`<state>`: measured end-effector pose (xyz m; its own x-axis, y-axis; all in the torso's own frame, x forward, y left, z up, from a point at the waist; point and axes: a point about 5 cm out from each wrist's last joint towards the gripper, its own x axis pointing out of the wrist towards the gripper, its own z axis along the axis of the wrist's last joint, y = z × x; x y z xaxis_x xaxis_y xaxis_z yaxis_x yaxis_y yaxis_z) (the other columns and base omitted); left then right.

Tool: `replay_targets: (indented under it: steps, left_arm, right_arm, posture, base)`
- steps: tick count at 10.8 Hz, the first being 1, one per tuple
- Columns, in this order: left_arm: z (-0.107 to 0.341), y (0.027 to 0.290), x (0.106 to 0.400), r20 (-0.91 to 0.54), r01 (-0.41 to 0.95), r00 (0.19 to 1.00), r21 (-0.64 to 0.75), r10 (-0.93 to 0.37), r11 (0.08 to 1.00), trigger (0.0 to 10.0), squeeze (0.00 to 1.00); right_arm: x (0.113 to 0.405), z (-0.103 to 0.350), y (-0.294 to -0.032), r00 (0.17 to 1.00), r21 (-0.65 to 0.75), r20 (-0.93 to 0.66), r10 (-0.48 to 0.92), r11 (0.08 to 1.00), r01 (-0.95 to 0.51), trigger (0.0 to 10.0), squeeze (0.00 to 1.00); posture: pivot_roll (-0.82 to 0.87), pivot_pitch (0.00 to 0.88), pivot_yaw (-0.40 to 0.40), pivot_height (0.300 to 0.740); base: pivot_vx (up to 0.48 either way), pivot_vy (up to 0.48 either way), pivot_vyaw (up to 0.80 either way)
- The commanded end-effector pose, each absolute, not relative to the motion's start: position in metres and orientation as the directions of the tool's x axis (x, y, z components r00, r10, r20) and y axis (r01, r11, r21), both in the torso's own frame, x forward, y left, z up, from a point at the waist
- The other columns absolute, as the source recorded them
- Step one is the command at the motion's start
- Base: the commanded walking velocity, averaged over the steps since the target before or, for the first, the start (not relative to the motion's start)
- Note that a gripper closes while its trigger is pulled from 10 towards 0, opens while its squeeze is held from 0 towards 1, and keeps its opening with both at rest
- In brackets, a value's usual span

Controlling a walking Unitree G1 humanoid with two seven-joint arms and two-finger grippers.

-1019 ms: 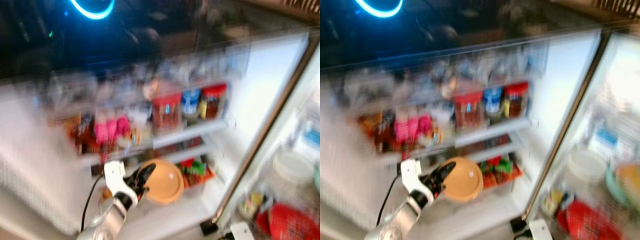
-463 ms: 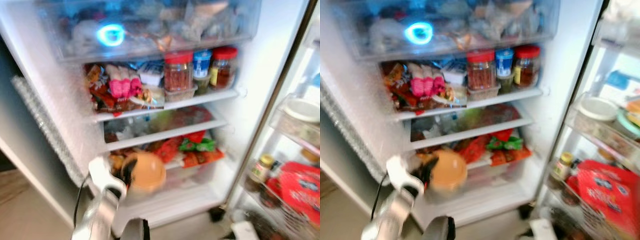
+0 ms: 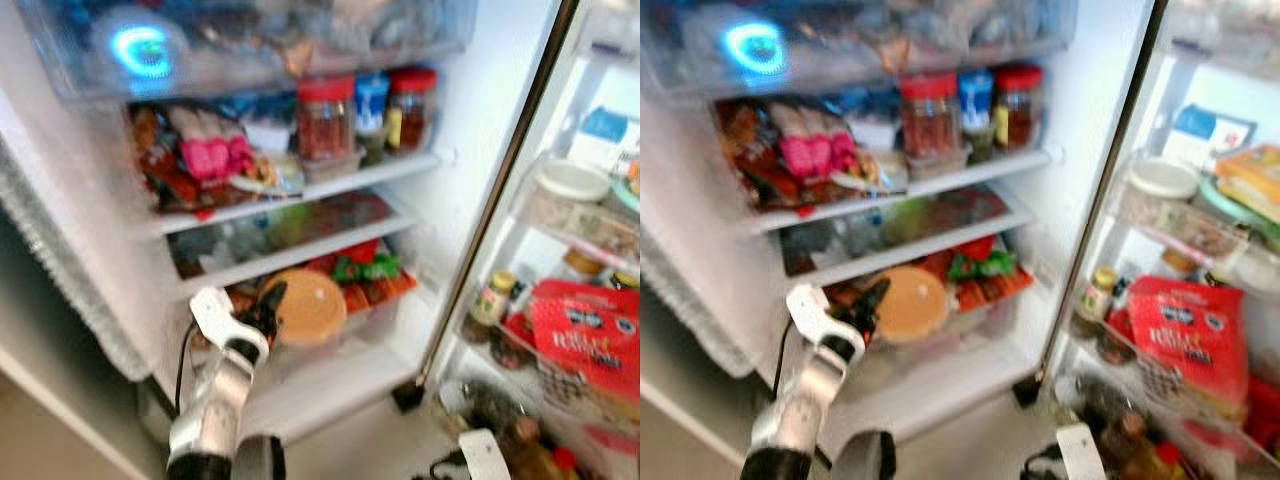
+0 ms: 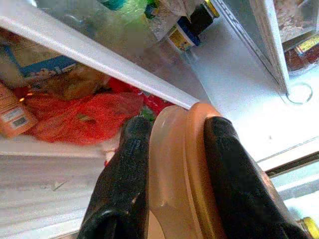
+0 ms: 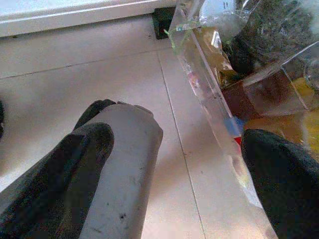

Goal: Restocking fridge

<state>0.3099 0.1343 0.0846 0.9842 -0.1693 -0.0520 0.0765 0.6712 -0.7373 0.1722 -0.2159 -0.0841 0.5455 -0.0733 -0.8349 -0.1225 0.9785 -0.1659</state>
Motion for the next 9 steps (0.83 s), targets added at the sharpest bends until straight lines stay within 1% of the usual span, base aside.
replay_targets:
  steps: [1, 4, 5, 6, 9]
  left_arm:
    - [0.091, 0.133, 0.316, -0.018, 0.1, 0.985, -0.751, -0.171, 0.653, 10.0, 0.0]
    - [0.097, 0.136, 0.326, 0.017, 0.117, 0.987, -0.755, -0.16, 0.645, 10.0, 0.0]
    - [0.098, 0.136, 0.328, 0.023, 0.119, 0.988, -0.755, -0.155, 0.645, 10.0, 0.0]
    - [0.098, 0.135, 0.33, 0.024, 0.121, 0.987, -0.753, -0.156, 0.647, 10.0, 0.0]
    - [0.099, 0.134, 0.333, 0.032, 0.128, 0.987, -0.753, -0.159, 0.645, 10.0, 0.0]
  right_arm:
    - [0.16, -0.09, -0.216, 0.506, -0.16, -0.859, -0.077, 0.979, -0.123, 10.0, 0.0]
    - [0.16, -0.09, -0.216, 0.504, -0.16, -0.861, -0.067, 0.977, -0.143, 10.0, 0.0]
    - [0.162, -0.089, -0.215, 0.502, -0.172, -0.863, -0.059, 0.968, -0.181, 10.0, 0.0]
    - [0.162, -0.089, -0.215, 0.504, -0.172, -0.862, -0.061, 0.969, -0.178, 10.0, 0.0]
    - [0.162, -0.089, -0.214, 0.498, -0.168, -0.865, -0.064, 0.972, -0.166, 10.0, 0.0]
  posture:
    - [-0.02, 0.0, 0.014, 0.622]
    - [-0.02, 0.0, 0.013, 0.622]
    - [-0.02, 0.0, 0.014, 0.622]
    - [-0.02, 0.0, 0.014, 0.622]
    - [-0.02, 0.0, 0.018, 0.622]
  base:
    - [0.0, 0.0, 0.0]
    - [0.0, 0.0, 0.0]
    - [0.0, 0.0, 0.0]
    - [0.0, 0.0, 0.78]
    - [0.0, 0.0, 0.0]
